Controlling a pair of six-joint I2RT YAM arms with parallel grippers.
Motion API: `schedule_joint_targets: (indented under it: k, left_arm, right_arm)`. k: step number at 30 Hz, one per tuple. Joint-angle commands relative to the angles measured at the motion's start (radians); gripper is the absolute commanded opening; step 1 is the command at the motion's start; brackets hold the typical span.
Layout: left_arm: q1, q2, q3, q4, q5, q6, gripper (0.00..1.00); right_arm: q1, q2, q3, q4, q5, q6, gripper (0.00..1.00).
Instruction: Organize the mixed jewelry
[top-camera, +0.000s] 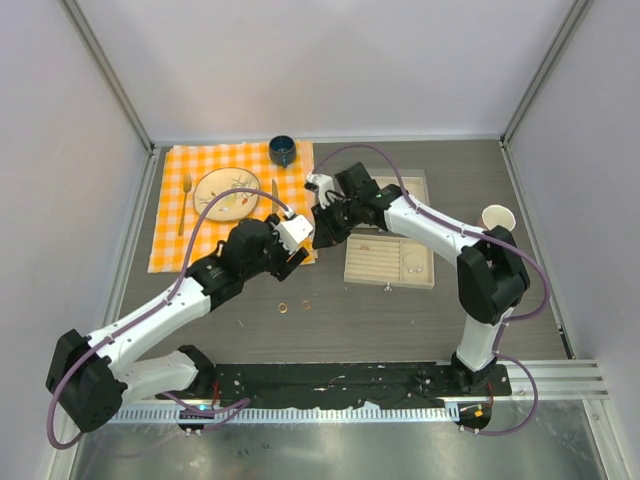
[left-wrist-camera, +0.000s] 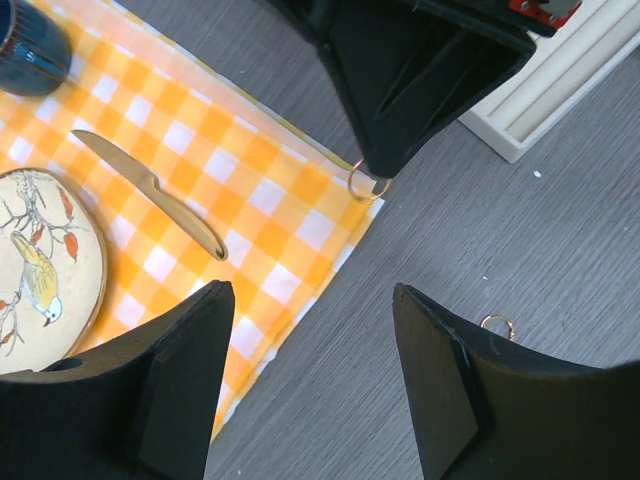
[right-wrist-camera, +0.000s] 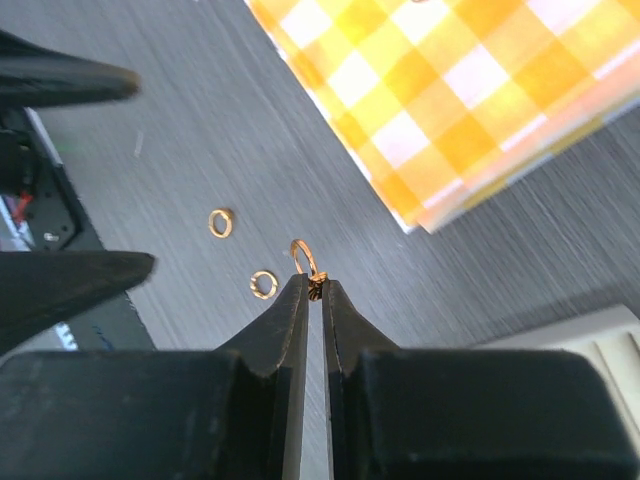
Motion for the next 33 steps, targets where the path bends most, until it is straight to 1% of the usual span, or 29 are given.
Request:
schedule_joint_targets:
  k: [1, 6, 12, 17, 25, 26, 33]
  left_arm:
    - [0.003, -0.044, 0.003, 0.009, -0.033, 0.007, 0.7]
    - [0.029, -0.062, -0.009, 0.005, -0.047, 0.009, 0.69]
    - [0.069, -0.065, -0.018, 0.005, -0.041, 0.001, 0.7]
    - [0.104, -0.062, -0.014, -0.003, -0.021, 0.001, 0.7]
    - [0.15, -0.029, -0.014, 0.011, 0.004, -0.011, 0.71]
    - [0.152, -0.029, -0.017, 0.011, 0.034, -0.016, 0.7]
    - [0.164, -0.016, -0.021, 0.017, 0.042, -0.014, 0.71]
  right_arm:
    - [-0.016, -0.092, 0.001, -0.078, 0.157, -0.121, 0.01]
    - [-0.024, -0.178, -0.028, -0.134, 0.3, -0.186, 0.01]
    - [-0.027, -0.216, -0.034, -0.233, 0.484, -0.291, 0.01]
    - [-0.03, -0.256, -0.082, -0.285, 0.647, -0.385, 0.01]
    - [-0.033, -0.246, -0.17, -0.286, 0.791, -0.502, 0.01]
    - [-0.031, -0.238, -0.178, -0.276, 0.799, -0.508, 0.01]
    - [-0.034, -0.207, -0.235, -0.201, 0.862, -0.56, 0.01]
